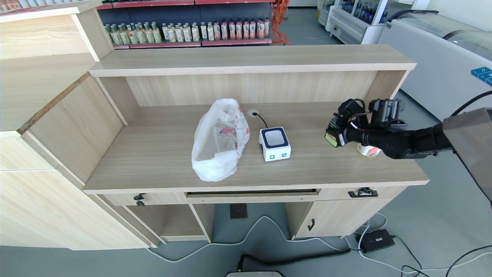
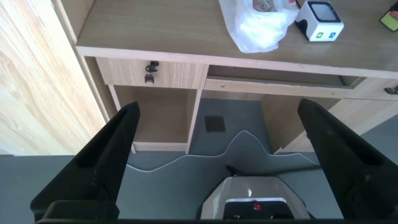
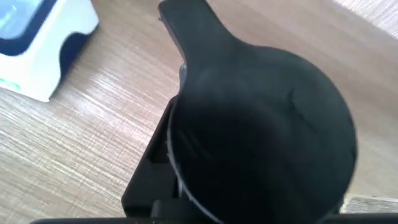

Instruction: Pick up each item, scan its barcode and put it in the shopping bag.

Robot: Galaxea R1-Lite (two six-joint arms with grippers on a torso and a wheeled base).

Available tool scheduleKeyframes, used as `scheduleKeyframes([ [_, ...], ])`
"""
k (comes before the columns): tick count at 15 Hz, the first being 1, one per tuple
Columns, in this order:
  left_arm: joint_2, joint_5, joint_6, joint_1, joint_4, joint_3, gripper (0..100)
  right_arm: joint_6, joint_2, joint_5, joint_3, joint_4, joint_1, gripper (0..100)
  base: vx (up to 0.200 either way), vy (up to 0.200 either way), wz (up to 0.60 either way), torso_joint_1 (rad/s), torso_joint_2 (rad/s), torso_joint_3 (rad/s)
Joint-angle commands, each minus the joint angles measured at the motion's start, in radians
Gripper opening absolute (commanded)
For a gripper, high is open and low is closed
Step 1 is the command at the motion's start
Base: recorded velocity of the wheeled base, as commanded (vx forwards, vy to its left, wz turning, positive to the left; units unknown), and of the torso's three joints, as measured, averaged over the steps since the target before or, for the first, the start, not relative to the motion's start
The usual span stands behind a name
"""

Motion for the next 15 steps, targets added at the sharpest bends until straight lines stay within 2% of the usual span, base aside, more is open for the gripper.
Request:
scheduleKeyframes([
  [1,0.000,0.001,0.000,0.000,0.000,0.000,100,0.028,-0.282,0.002,0.143,-0.005,-0.011,0,0.000,0.000,0.00,0.000,0.00,0.000],
  [3,0.000,0.001,0.000,0.000,0.000,0.000,100,-0.007,-0.507,0.004,0.343,-0.007,-0.019,0,0.000,0.000,0.00,0.000,0.00,0.000],
  [4,0.000,0.001,0.000,0.000,0.000,0.000,100,-0.099,-0.618,0.005,0.444,-0.007,-0.019,0,0.000,0.000,0.00,0.000,0.00,0.000],
  [5,0.000,0.001,0.000,0.000,0.000,0.000,100,-0.254,-0.733,0.010,0.570,-0.009,-0.014,0,0.000,0.000,0.00,0.000,0.00,0.000],
  [7,0.000,-0.001,0.000,0.000,0.000,0.000,100,-0.606,-0.878,0.097,0.777,-0.053,-0.014,0,0.000,0.000,0.00,0.000,0.00,0.000],
  [9,0.000,0.001,0.000,0.000,0.000,0.000,100,-0.897,-0.946,0.264,0.895,-0.076,-0.001,0,0.000,0.000,0.00,0.000,0.00,0.000],
  [10,0.000,-0.001,0.000,0.000,0.000,0.000,100,-0.985,-0.963,0.298,0.904,-0.071,0.021,0,0.000,0.000,0.00,0.000,0.00,0.000],
  [11,0.000,0.001,0.000,0.000,0.000,0.000,100,-1.279,-0.987,0.286,0.901,-0.056,0.107,0,0.000,0.000,0.00,0.000,0.00,0.000],
  [12,0.000,-0.001,0.000,0.000,0.000,0.000,100,-1.459,-0.986,0.287,0.898,-0.050,0.200,0,0.000,0.000,0.00,0.000,0.00,0.000],
  [13,0.000,0.001,0.000,0.000,0.000,0.000,100,-1.514,-0.986,0.291,0.898,-0.050,0.234,0,0.000,0.000,0.00,0.000,0.00,0.000],
  [14,0.000,-0.001,0.000,0.000,0.000,0.000,100,-1.710,-0.972,0.326,0.907,-0.048,0.363,0,0.000,0.000,0.00,0.000,0.00,0.000],
  [15,0.000,-0.001,0.000,0.000,0.000,0.000,100,-1.796,-0.937,0.381,0.912,-0.048,0.407,0,0.000,0.000,0.00,0.000,0.00,0.000],
])
